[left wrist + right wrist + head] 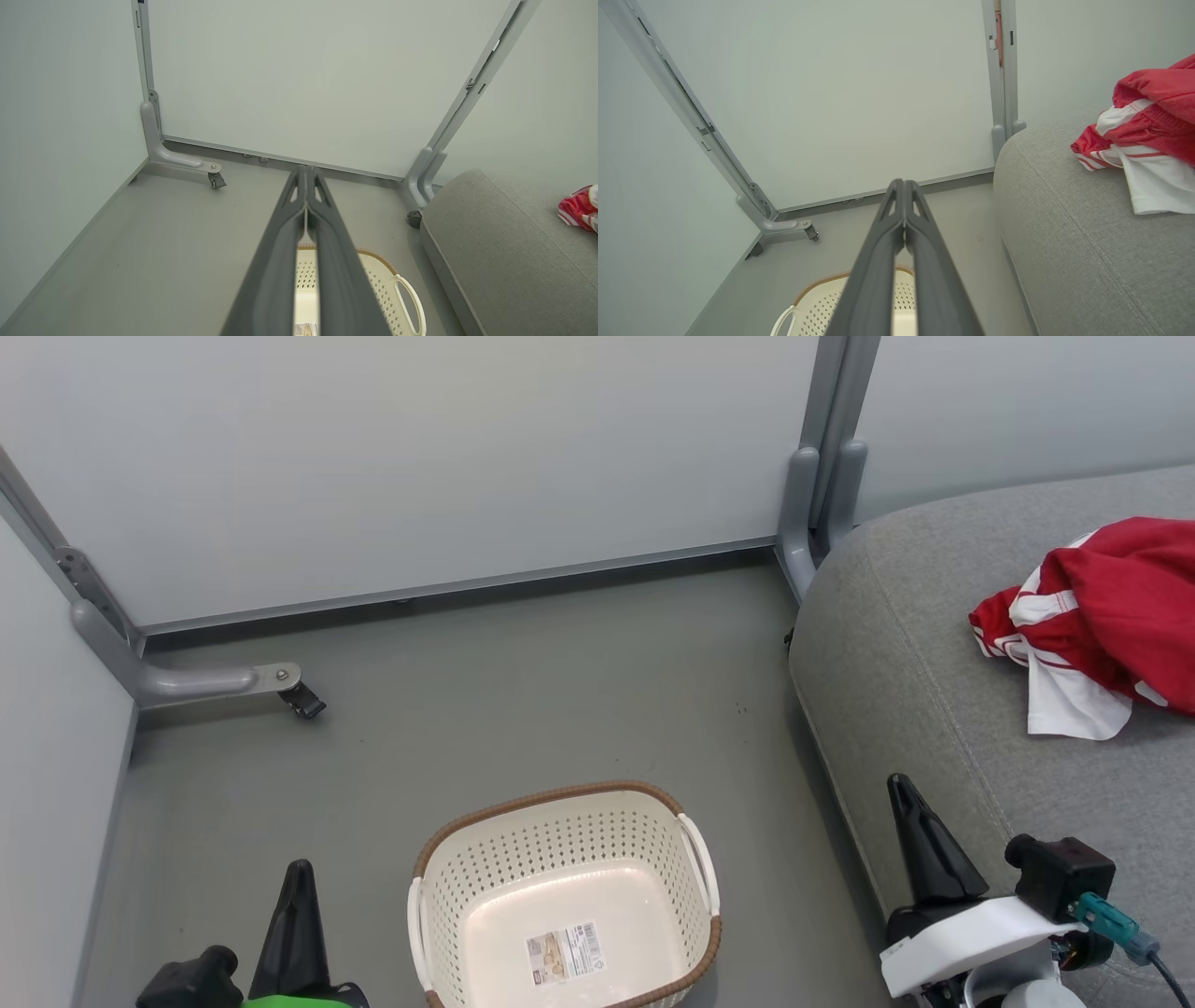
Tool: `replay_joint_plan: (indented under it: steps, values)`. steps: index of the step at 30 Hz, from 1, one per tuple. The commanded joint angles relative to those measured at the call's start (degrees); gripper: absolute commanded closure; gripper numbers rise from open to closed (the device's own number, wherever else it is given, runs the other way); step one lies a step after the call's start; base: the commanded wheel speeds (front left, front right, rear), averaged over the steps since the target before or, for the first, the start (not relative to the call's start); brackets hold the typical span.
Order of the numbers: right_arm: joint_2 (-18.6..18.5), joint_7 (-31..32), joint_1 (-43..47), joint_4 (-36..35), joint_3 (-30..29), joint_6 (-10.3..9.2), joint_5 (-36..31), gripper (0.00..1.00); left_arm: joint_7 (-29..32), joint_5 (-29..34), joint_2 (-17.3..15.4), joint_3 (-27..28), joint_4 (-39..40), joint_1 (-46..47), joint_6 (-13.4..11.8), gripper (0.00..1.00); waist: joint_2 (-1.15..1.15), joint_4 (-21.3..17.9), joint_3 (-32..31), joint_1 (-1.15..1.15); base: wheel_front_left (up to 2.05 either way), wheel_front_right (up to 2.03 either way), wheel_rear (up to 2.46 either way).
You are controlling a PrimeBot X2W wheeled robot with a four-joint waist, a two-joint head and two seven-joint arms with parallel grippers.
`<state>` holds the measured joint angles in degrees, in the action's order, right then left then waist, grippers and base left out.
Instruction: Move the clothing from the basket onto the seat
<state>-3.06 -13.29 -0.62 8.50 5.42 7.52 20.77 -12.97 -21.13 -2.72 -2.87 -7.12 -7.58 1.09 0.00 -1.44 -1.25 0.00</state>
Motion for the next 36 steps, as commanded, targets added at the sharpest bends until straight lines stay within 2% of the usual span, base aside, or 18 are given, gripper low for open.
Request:
replay_joint_plan:
  steps: [1,16,36]
  values:
    - [-0.42,0.52,-1.37,-0.57,-0.45,0.01,2.84,1.0,0.47,-2.62,-0.4,0.48,0.53,1.79,0.39,1.0,0.0,0.02,0.02,0.0,0.0,0.0,0.0]
    - [-1.0,3.74,-2.4,0.65,-1.93,0.0,17.58,1.0,3.95,-17.0,-0.76,1.84,-1.17,4.46,1.64,1.0,0.0,0.21,0.19,0.0,0.0,0.0,0.0]
    - [-1.39,7.44,-3.41,1.92,-3.81,-0.01,33.34,1.0,7.86,-32.47,-1.03,3.47,-2.72,7.25,3.06,1.0,0.0,0.45,0.43,0.0,0.0,0.0,0.0]
